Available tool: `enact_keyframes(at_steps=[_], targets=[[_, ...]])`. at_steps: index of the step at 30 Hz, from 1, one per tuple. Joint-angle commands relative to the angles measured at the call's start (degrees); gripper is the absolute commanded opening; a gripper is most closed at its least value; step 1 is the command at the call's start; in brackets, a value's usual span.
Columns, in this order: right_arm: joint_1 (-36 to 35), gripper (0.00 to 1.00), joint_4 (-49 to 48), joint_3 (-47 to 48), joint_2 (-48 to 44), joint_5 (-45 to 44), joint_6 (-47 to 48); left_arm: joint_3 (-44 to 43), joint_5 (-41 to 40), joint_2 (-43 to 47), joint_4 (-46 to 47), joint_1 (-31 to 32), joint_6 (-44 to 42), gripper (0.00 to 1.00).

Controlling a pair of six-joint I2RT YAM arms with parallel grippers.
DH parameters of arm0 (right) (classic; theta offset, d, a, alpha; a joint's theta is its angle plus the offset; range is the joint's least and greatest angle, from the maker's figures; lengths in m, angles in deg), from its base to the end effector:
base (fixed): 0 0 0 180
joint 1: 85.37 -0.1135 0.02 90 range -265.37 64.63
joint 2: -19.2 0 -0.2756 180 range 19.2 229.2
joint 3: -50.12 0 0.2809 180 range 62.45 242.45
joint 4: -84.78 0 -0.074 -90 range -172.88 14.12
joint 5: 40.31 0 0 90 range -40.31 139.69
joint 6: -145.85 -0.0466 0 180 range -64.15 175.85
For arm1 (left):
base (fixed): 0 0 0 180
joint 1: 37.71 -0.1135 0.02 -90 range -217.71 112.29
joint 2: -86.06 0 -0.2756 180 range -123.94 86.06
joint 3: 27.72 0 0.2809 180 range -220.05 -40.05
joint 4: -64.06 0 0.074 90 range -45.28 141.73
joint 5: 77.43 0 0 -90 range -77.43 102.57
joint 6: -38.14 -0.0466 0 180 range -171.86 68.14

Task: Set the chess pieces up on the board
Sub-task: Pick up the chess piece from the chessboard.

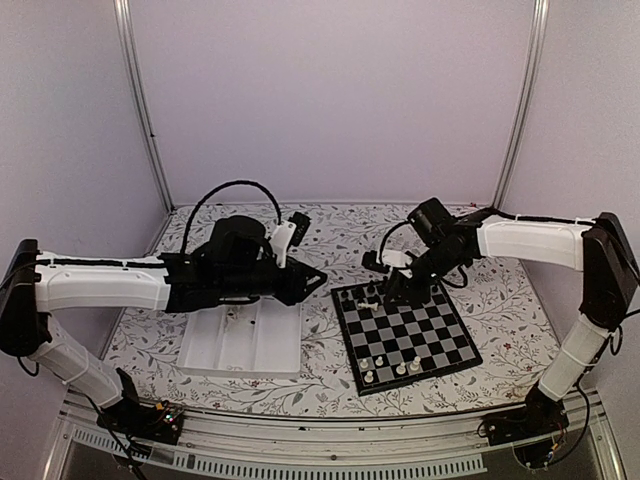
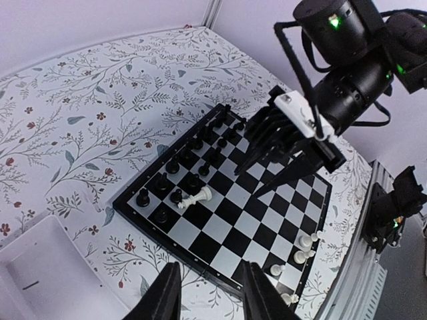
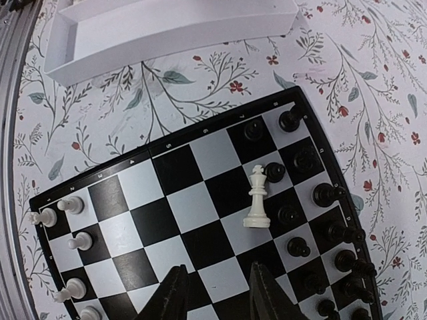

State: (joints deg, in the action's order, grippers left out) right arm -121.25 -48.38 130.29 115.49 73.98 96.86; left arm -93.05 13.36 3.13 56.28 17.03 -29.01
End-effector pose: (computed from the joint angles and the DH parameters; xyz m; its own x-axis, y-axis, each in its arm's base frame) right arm 0.2910 0.2341 0.2057 -0.0946 -0.8066 -0.5835 -0.9910 0.1320 -0.0218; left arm 0.2089 -0.2966 0.2504 -0.5479 0.1023 -0.8303 0.6629 0.6585 -0.3563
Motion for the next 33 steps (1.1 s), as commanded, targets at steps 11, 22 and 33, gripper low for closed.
enact_keyframes(at_steps=[11, 22, 33], targets=[[-3.5, 0.36, -3.9, 0.6, 7.4, -11.4, -1.0, 1.1, 0.7, 1.3, -0.6, -0.4, 2.2, 0.37], [-4.0, 0.38, -4.4, 2.3, 9.3, -11.8, -1.1, 1.2, 2.7, -0.3, 0.8, -0.3, 2.6, 0.37], [-4.5, 0.39, -4.7, 4.4, 11.4, -11.7, -1.2, 1.5, 3.5, -0.8, 1.2, -0.2, 3.0, 0.38]])
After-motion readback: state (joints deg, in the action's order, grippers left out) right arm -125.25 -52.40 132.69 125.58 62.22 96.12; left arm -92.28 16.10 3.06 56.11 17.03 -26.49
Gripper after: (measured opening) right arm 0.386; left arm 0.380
